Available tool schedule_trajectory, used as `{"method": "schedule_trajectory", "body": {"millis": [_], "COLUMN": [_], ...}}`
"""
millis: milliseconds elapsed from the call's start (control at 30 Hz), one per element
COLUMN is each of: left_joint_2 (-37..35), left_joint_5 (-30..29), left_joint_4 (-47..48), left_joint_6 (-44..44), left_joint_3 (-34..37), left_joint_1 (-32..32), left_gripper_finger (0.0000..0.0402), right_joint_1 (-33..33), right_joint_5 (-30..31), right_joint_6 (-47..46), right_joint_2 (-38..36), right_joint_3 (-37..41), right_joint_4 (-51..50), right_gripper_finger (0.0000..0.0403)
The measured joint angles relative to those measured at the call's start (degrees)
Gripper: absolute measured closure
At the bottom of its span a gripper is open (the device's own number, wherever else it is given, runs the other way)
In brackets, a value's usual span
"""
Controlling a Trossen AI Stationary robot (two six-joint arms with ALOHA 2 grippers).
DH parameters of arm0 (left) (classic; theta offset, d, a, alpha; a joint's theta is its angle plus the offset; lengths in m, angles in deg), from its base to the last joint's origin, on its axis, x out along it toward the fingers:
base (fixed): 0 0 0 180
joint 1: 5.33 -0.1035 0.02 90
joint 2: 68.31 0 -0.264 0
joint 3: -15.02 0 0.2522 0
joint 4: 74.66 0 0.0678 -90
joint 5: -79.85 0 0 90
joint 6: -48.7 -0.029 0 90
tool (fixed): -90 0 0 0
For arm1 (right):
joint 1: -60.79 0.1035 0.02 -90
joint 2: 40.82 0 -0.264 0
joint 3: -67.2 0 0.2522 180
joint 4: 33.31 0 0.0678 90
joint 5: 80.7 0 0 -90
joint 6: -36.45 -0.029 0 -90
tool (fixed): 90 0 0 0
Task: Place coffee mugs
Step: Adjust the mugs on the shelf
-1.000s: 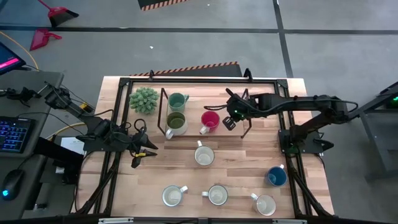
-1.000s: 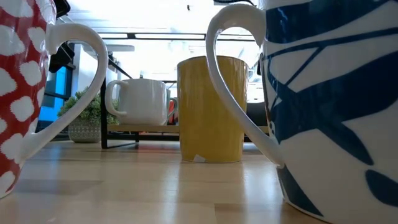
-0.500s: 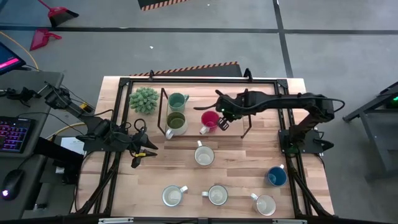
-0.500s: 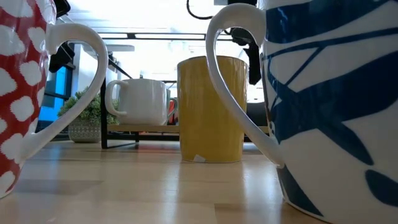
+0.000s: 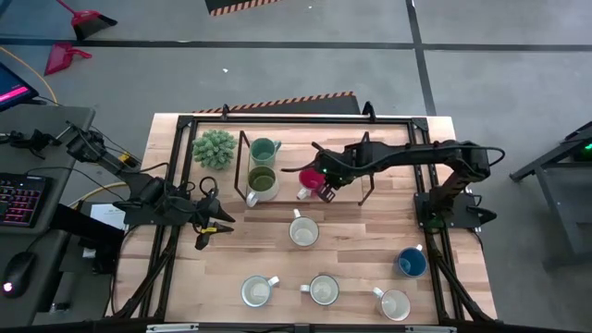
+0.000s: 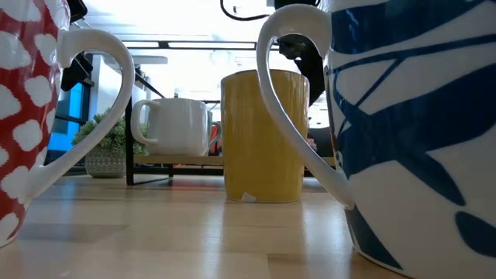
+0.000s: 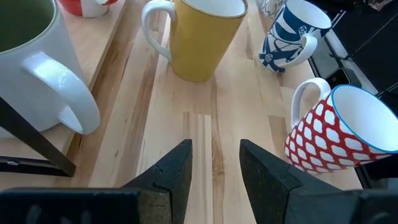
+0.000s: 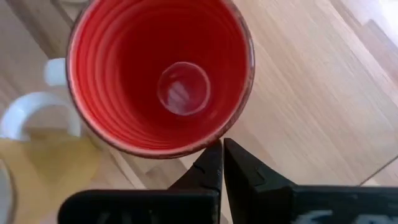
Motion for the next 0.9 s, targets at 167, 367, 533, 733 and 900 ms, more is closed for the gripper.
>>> {"method": "schedule_trajectory", "body": {"millis": [167, 367, 533, 733, 900], "left_joint_2": [0.00, -0.02, 0.00, 0.00, 0.00], "left_joint_5": [0.00, 0.00, 0.02, 0.02, 0.02], "left_joint_4": [-0.02, -0.07, -0.09, -0.09, -0.09], "left_joint_6": [0.01, 0.13, 0.12, 0.06, 0.03], "left_joint_3": [-0.02, -0.02, -0.02, -0.02, -0.02], "left_joint_1": [-0.02, 0.00, -0.02, -0.01, -0.02], "left_gripper_finger": [0.0280, 0.0280, 0.0280, 0.0280, 0.0280], "right_joint_1": [0.34, 0.34, 0.32, 0.34, 0.34], "right_joint_5": [-0.74, -0.70, -2.07, -4.06, -2.89], "right_joint_6": [-0.02, -0.02, -0.04, -0.39, -0.48], "right_joint_2": [0.25, 0.65, 0.66, 0.66, 0.68], "right_joint_3": [0.00, 0.02, 0.04, 0.04, 0.04], "right_joint_4": [1.54, 2.64, 2.59, 1.72, 2.45], "right_gripper_finger": [0.0402, 0.0402, 0.0402, 0.0402, 0.0402]}}
